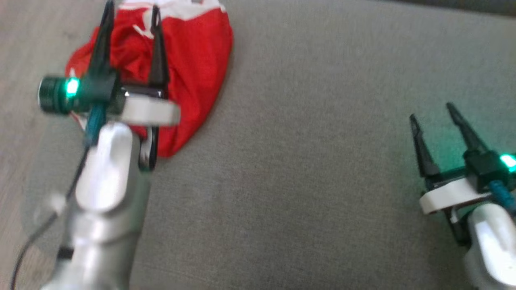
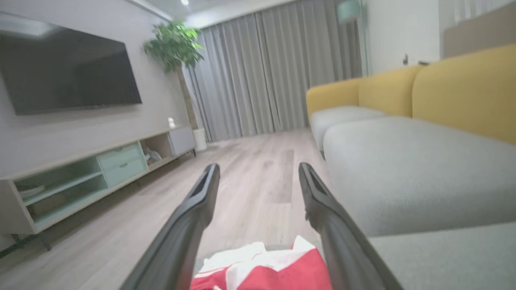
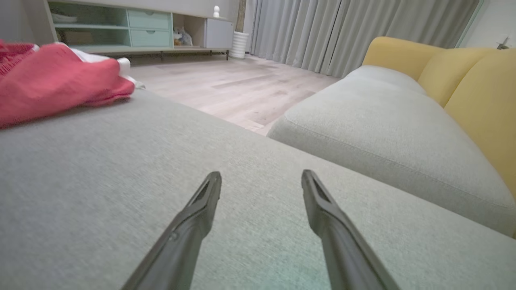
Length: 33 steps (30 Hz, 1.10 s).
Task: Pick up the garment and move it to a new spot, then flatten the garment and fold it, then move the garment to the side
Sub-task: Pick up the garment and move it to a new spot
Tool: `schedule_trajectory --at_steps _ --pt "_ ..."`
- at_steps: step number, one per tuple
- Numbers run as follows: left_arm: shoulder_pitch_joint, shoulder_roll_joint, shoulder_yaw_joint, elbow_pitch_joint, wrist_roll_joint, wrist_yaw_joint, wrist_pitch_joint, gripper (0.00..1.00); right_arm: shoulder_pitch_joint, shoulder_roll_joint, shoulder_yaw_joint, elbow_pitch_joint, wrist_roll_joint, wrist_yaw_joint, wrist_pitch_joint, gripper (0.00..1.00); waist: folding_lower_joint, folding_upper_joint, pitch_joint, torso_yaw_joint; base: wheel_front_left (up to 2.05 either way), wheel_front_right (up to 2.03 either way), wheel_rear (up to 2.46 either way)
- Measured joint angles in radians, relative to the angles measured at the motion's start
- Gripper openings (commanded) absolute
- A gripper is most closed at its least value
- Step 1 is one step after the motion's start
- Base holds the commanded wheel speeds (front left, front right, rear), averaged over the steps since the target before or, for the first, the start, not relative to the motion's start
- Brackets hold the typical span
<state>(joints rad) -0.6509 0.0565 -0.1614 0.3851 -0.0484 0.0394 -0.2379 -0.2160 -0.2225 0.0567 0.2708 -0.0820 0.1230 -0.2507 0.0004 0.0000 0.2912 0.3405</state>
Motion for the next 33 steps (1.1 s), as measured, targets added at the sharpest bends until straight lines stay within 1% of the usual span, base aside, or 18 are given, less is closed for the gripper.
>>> schedule_trajectory --at_steps 4,6,8,9,11,14,16,19,22,23,24,25,26,30,33 --pt "-0.169 -0.001 -0.004 0.171 -0.008 -0.049 0.086 1.0 -0.005 -0.049 -0.004 -0.01 0.0 0.0 0.0 1.0 0.0 0.0 0.083 -0.01 0.0 0.0 0.0" --pt "-0.242 -0.004 -0.004 0.245 -0.025 -0.064 0.129 1.0 -0.006 -0.066 -0.005 -0.017 0.0 0.0 0.0 1.0 0.0001 0.0 0.116 -0.015 0.0 0.0 0.0" --pt "-0.294 -0.007 -0.001 0.325 -0.044 -0.067 0.188 1.0 -0.01 -0.078 -0.01 -0.037 0.002 0.0 0.0 1.0 -0.0001 0.0 0.142 -0.019 0.0 0.0 0.0" --pt "-0.312 -0.007 0.0 0.367 -0.048 -0.065 0.22 1.0 -0.014 -0.084 -0.013 -0.047 0.002 0.0 -0.002 1.0 -0.0003 0.0 0.153 -0.021 0.0 0.0 0.0" --pt "-0.326 0.0 -0.001 0.442 -0.03 -0.032 0.258 1.0 -0.023 -0.1 -0.016 -0.06 0.002 0.0 -0.006 1.0 0.0 -0.0001 0.168 -0.027 0.0 0.0 0.0" --pt "-0.327 0.007 0.002 0.509 -0.021 0.009 0.264 1.0 -0.026 -0.11 -0.035 -0.077 0.002 0.0 -0.006 1.0 -0.0006 0.0 0.184 -0.036 0.0 0.0 0.0" --pt "-0.327 0.016 0.0 0.549 -0.009 0.032 0.263 1.0 -0.026 -0.118 -0.043 -0.087 0.002 0.0 -0.006 1.0 -0.0002 -0.0001 0.194 -0.037 0.0 0.0 0.0" --pt "-0.327 0.019 -0.001 0.59 -0.005 0.044 0.253 1.0 -0.025 -0.132 -0.061 -0.095 0.003 0.0 -0.006 1.0 -0.0005 0.0 0.2 -0.035 0.0 0.0 0.0" --pt "-0.328 0.014 -0.001 0.624 -0.014 0.037 0.24 1.0 -0.022 -0.137 -0.072 -0.095 0.003 0.0 -0.006 1.0 -0.0003 0.0 0.203 -0.029 0.0 0.0 0.0" --pt "-0.328 0.011 -0.001 0.632 -0.02 0.032 0.223 0.75 -0.02 -0.137 -0.073 -0.095 0.003 0.0 -0.006 1.0 -0.0004 0.0 0.203 -0.027 0.0 0.0 0.0" --pt "-0.328 0.009 -0.001 0.638 -0.025 0.03 0.205 0.04 -0.019 -0.137 -0.074 -0.095 0.003 0.0 -0.006 1.0 -0.0004 0.0 0.203 -0.025 0.0 0.0 0.0" --pt "-0.328 0.009 -0.001 0.644 -0.026 0.03 0.184 0.04 -0.018 -0.137 -0.076 -0.095 0.003 0.0 -0.006 1.0 -0.0003 0.0 0.201 -0.024 0.0 0.0 0.0" --pt "-0.328 0.009 -0.001 0.647 -0.031 0.03 0.164 0.0 -0.018 -0.136 -0.076 -0.094 0.003 0.0 -0.006 1.0 -0.0003 0.0 0.199 -0.024 0.0 0.0 0.0" --pt "-0.347 0.013 -0.001 0.648 -0.039 0.028 0.079 0.0 -0.018 -0.128 -0.068 -0.079 0.003 0.0 -0.006 1.0 -0.0003 0.0 0.181 -0.028 0.0 0.0 0.0" --pt "-0.373 0.021 -0.001 0.638 -0.04 0.011 0.04 0.0 -0.015 -0.1 -0.058 -0.064 0.007 0.0 -0.006 1.0 -0.0004 0.0 0.156 -0.037 0.0 0.0 0.0"
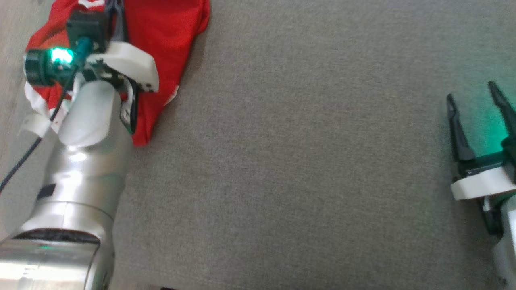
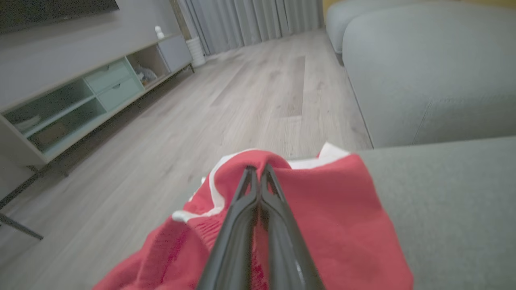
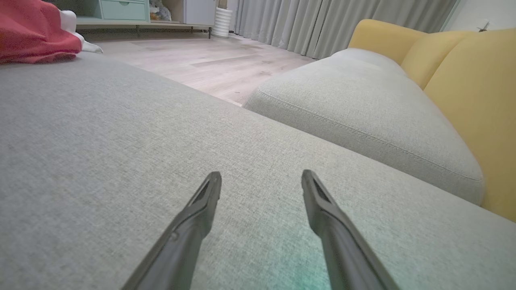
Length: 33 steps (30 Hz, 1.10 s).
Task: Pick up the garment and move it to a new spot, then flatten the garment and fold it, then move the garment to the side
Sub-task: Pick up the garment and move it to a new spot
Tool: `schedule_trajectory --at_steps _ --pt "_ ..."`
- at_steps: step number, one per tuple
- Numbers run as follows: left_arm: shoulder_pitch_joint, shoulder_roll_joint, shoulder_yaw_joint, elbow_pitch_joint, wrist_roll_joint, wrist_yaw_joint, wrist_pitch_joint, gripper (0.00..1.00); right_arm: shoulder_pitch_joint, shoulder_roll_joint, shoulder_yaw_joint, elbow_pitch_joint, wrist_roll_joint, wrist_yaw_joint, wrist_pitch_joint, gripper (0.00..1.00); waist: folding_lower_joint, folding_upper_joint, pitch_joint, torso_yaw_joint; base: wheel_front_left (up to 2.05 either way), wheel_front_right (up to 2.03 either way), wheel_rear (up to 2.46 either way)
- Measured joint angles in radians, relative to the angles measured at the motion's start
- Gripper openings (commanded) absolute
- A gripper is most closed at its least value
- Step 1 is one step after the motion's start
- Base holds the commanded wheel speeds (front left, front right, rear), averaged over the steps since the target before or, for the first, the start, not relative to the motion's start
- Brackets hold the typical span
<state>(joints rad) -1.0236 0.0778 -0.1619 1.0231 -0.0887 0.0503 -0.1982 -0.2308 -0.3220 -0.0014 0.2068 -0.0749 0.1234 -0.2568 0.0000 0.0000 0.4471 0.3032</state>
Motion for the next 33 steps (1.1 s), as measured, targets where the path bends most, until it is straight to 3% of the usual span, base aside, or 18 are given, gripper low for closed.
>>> schedule_trajectory --at_steps 8,14,24,28,29,32,33 --pt "-0.046 0.03 -0.039 -0.13 0.012 -0.044 -0.033 0.0 0.008 0.064 0.008 0.02 0.005 0.0 0.0 1.0 0.0 0.0 -0.083 -0.043 0.0 0.0 0.0" --pt "-0.114 0.062 -0.097 -0.355 0.036 -0.11 0.0 0.0 0.018 0.164 0.022 0.027 0.009 0.0 0.0 1.0 -0.0001 0.0 -0.168 -0.157 0.0 0.0 0.0" --pt "-0.115 0.057 -0.19 -0.589 0.008 -0.157 0.152 0.0 0.023 0.252 0.012 0.022 0.072 0.0 0.0 1.0 -0.0002 0.0001 -0.244 -0.413 0.0 0.0 0.0" --pt "-0.034 0.032 -0.266 -0.633 -0.029 -0.167 0.17 0.0 0.028 0.261 0.015 0.022 0.102 0.0 0.0 1.0 -0.0002 0.0001 -0.252 -0.518 0.0 0.0 0.0" --pt "0.061 0.013 -0.329 -0.642 -0.048 -0.174 0.17 0.0 0.036 0.263 0.018 0.022 0.116 0.0 0.0 1.0 -0.0001 0.0001 -0.251 -0.566 0.0 0.0 0.0" --pt "0.249 -0.013 -0.453 -0.632 -0.087 -0.175 0.156 0.0 0.041 0.267 0.024 0.022 0.152 0.0 0.0 1.0 -0.0001 0.0001 -0.241 -0.628 0.0 0.0 0.0" --pt "0.317 -0.02 -0.496 -0.62 -0.105 -0.175 0.142 0.37 0.041 0.267 0.027 0.022 0.167 0.0 0.0 1.0 -0.0001 0.0 -0.235 -0.645 0.0 0.0 0.0"
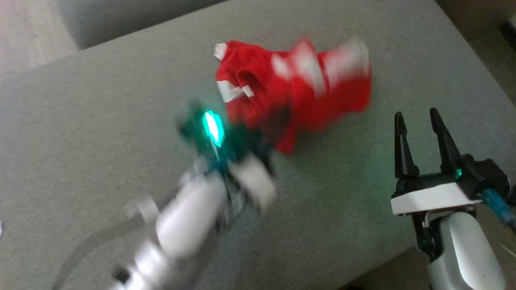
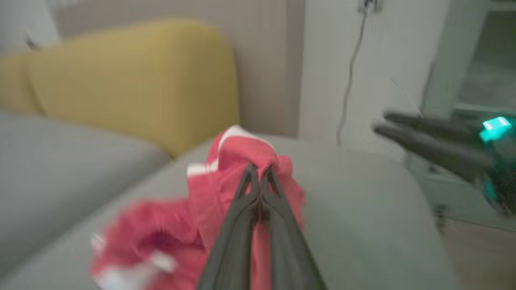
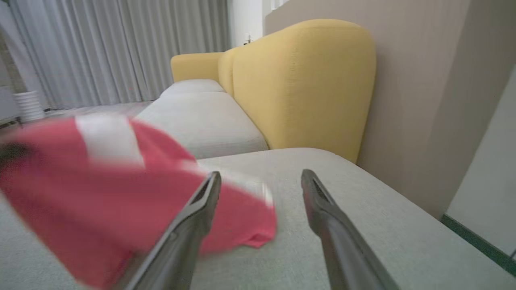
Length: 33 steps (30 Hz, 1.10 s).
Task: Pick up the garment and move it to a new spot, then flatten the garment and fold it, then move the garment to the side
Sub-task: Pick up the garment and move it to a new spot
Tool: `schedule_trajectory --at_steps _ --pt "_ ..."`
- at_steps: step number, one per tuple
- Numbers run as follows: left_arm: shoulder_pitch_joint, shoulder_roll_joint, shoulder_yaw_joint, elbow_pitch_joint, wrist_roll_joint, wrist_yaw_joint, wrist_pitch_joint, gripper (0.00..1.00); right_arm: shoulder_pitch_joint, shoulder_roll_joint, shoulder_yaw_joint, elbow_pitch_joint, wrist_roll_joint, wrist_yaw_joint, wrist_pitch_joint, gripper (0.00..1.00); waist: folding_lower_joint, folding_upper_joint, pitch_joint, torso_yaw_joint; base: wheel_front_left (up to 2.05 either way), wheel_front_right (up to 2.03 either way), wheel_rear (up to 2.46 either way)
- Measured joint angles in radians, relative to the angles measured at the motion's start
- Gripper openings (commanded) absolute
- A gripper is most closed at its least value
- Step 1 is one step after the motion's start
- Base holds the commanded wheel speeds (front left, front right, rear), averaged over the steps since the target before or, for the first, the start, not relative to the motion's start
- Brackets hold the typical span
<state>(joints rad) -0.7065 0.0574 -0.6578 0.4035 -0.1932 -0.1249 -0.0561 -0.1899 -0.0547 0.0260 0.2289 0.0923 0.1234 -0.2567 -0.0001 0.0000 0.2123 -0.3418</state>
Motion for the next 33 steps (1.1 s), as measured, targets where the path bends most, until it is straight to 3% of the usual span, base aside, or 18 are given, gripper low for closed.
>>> schedule_trajectory --at_steps 1,2,5,7,9,12,22,26,33 --pt "0.064 -0.006 -0.037 0.019 -0.022 0.0 -0.012 0.37 0.0 0.001 0.002 0.0 0.011 0.0 0.0 1.0 0.0 0.0 0.007 -0.014 0.0 0.0 0.0" --pt "0.124 -0.009 -0.073 0.04 -0.041 -0.002 -0.02 1.0 0.0 0.001 0.004 0.0 0.018 0.0 0.0 1.0 -0.0001 0.0 0.016 -0.023 0.0 0.0 0.0" --pt "0.267 -0.005 -0.132 0.098 -0.09 -0.005 -0.069 1.0 0.0 0.002 0.018 0.006 0.032 0.0 0.0 1.0 0.0003 0.0 0.041 -0.036 0.0 0.0 0.0" --pt "0.311 -0.004 -0.142 0.115 -0.098 0.033 -0.123 1.0 0.001 0.005 0.025 0.008 0.037 0.0 0.0 1.0 0.0001 0.0 0.046 -0.027 0.0 0.0 0.0" --pt "0.322 -0.005 -0.132 0.111 -0.1 0.103 -0.182 1.0 0.013 0.006 0.023 0.011 0.04 0.0 0.0 1.0 0.0002 0.0 0.04 0.003 0.0 0.0 0.0" --pt "0.356 -0.004 -0.076 0.049 -0.137 0.161 -0.193 1.0 0.053 0.007 0.011 0.014 0.033 0.0 0.0 1.0 0.0001 0.0 0.017 0.047 0.0 0.0 0.0" --pt "0.662 -0.004 0.23 -0.267 -0.018 0.328 -0.196 1.0 0.225 0.002 -0.007 -0.006 0.002 0.0 0.0 1.0 -0.0001 0.0 -0.124 0.194 0.0 0.0 0.0" --pt "0.786 -0.004 0.304 -0.356 0.014 0.348 -0.196 1.0 0.307 -0.023 0.022 -0.042 -0.007 0.0 0.0 1.0 -0.0003 0.0 -0.178 0.241 0.0 0.0 0.0" --pt "0.88 -0.004 0.329 -0.409 0.039 0.369 -0.196 1.0 0.336 -0.056 0.081 -0.092 -0.016 0.0 0.0 1.0 -0.0002 0.0 -0.23 0.29 0.0 0.0 0.0"
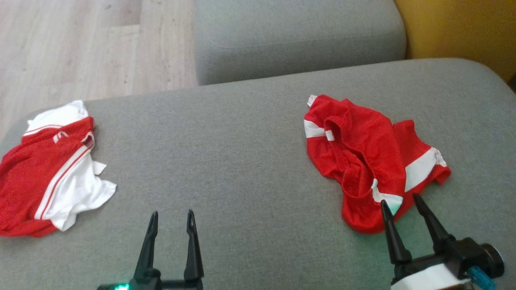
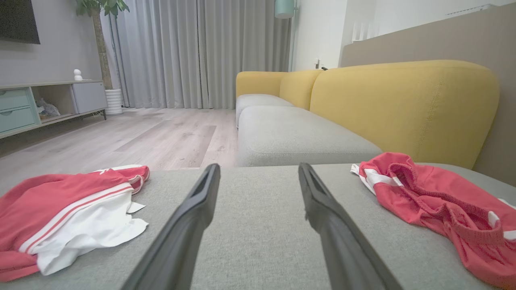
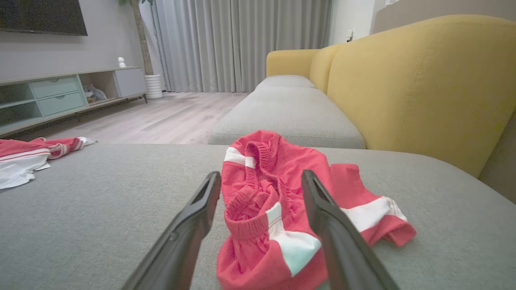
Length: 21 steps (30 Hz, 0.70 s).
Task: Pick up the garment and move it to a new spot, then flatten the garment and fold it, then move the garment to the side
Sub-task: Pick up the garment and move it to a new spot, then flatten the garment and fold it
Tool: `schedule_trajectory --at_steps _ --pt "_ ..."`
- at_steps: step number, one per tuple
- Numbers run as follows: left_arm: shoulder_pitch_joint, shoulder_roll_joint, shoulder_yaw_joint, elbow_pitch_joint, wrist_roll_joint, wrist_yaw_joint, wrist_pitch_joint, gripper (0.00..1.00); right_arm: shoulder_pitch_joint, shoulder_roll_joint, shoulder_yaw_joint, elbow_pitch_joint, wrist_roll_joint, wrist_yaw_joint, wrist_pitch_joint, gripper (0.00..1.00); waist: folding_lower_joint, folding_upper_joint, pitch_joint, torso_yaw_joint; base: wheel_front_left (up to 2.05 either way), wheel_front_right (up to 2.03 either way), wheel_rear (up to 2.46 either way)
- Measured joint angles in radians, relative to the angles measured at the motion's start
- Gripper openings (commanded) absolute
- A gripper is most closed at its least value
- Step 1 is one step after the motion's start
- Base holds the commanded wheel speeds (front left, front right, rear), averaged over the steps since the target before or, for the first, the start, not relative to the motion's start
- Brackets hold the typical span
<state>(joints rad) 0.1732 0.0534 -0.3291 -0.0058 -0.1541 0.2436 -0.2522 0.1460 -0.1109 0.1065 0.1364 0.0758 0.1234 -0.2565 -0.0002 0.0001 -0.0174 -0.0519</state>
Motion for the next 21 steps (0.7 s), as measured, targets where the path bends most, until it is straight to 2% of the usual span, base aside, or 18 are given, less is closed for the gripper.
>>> schedule_trajectory --at_steps 13,21 --pt "0.038 0.001 0.004 -0.001 0.023 0.002 0.0 1.0 0.024 -0.011 0.017 -0.01 0.0 0.0 0.0 1.0 0.0002 0.0 -0.024 0.038 0.0 0.0 0.0" --pt "0.038 0.001 0.002 0.01 0.041 -0.017 0.0 1.0 0.024 0.003 -0.014 0.008 0.005 0.0 0.0 1.0 0.0002 0.0 -0.027 0.046 0.0 0.0 0.0"
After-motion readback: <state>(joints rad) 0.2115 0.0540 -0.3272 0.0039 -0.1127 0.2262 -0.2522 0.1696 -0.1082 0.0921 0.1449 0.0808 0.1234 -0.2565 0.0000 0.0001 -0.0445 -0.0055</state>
